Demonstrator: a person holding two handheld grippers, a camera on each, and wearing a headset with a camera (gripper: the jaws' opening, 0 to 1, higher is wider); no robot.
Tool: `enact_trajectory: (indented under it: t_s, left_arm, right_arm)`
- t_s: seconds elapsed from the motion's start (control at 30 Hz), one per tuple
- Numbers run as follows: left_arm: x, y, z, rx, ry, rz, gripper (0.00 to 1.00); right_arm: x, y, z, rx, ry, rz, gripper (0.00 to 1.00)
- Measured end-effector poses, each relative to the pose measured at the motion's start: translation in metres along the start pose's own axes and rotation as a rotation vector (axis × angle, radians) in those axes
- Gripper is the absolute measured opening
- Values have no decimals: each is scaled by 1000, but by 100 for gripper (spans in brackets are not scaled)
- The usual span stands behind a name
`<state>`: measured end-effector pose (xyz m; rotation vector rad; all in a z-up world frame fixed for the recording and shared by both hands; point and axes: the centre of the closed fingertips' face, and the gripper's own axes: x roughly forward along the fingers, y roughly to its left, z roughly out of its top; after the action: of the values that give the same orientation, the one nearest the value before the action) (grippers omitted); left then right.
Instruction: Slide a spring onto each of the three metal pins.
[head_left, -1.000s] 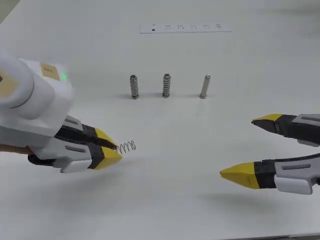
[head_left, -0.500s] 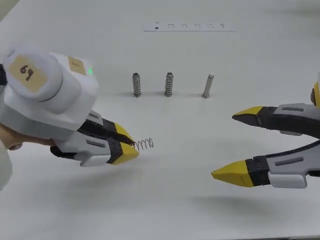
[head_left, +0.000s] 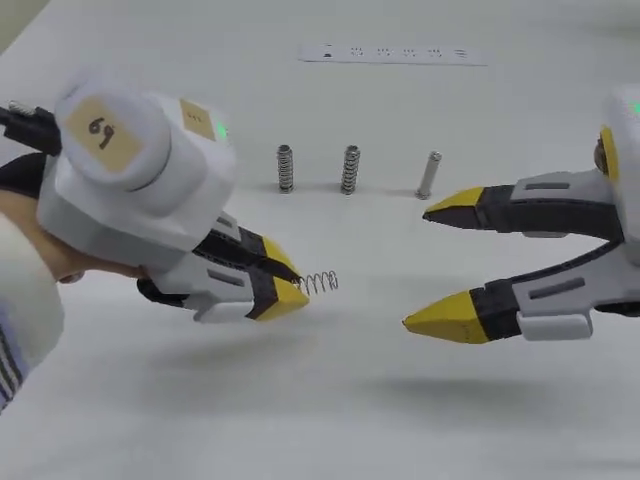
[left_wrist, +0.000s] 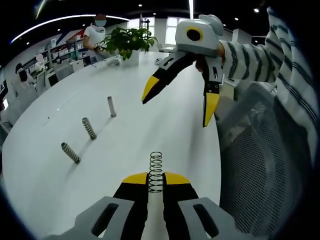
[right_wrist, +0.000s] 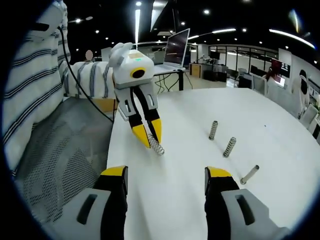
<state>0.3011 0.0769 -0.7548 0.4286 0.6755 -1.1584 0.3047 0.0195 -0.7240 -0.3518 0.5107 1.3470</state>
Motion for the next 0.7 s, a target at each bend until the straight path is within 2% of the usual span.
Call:
enact_trajectory:
  t_s: [0.27, 0.5, 0.7]
  left_arm:
    - [0, 0, 4, 15, -12, -10, 2]
    - [0, 0, 2, 34, -6, -13, 2]
    - [-1, -6, 11, 51, -50, -33, 2]
  right_arm:
    - [11, 5, 6, -33, 12, 52, 57]
    - [19, 7, 6, -53, 29, 88, 51]
    - [24, 11, 8, -76, 39, 118, 43]
